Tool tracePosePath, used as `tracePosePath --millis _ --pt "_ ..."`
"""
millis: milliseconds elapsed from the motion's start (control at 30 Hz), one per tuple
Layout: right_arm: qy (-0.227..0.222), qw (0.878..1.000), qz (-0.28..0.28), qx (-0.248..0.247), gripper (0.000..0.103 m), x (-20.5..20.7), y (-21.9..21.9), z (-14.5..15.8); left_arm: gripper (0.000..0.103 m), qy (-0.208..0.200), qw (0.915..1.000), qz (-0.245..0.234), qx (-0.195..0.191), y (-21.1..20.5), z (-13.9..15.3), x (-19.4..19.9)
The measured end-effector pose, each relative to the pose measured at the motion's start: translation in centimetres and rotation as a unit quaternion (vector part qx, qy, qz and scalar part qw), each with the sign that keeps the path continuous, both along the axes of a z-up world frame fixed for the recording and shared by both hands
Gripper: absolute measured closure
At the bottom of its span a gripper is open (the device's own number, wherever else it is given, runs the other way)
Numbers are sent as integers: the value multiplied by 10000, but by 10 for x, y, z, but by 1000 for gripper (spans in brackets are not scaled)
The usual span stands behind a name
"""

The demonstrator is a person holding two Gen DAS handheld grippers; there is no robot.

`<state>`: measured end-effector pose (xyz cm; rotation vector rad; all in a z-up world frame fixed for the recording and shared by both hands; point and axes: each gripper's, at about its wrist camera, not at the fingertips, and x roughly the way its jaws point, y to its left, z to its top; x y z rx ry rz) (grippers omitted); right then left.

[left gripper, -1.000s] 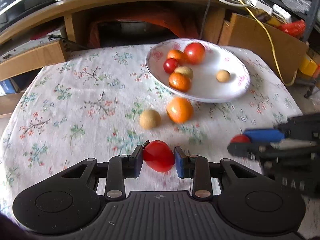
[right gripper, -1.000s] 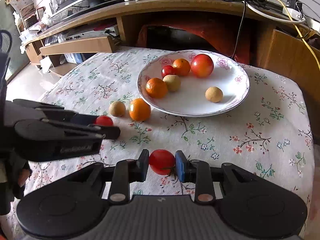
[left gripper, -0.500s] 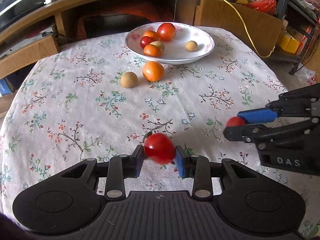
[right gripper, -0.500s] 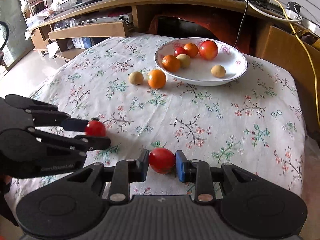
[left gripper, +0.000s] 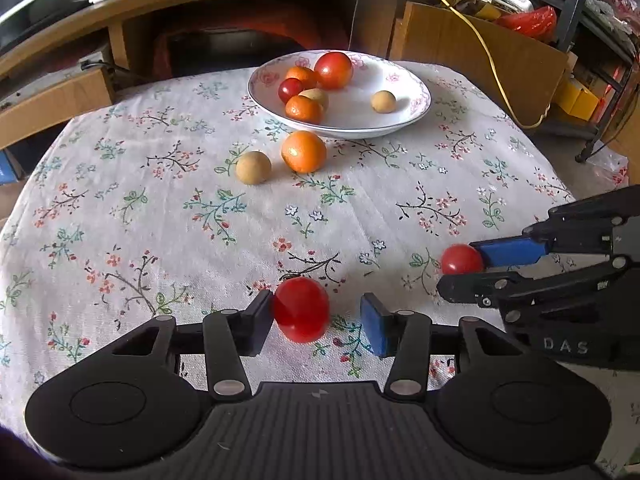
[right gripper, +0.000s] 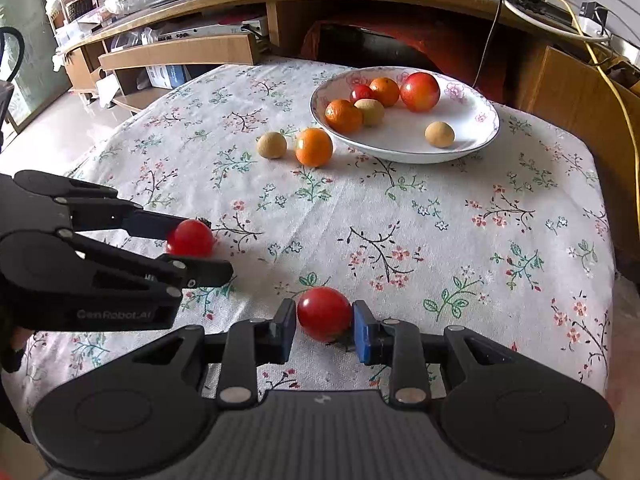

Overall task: Organize fruits
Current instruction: 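Carry both held red tomatoes over the white bowl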

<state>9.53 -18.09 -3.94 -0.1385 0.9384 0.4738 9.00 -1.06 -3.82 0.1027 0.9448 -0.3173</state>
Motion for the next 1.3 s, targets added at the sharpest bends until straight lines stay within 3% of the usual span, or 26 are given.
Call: tracePosePath --millis 167,333,667,933,1300 --pt "68 9999 9 77 72 2 -3 0 51 4 9999 -39 126 0 0 -4" --pt "122 9999 -62 50 74 3 -2 1 65 16 10000 -7 86 5 2 -1" --pt "119 9998 -89 156 76 3 -1 1 66 171 9998 40 122 1 8 3" --pt "-75 9996 -202 208 76 0 -5 16 66 -9 10000 -16 7 -8 16 4" --pt "-251 9976 -509 405 76 33 -6 33 66 -238 9991 203 -269 -7 29 51"
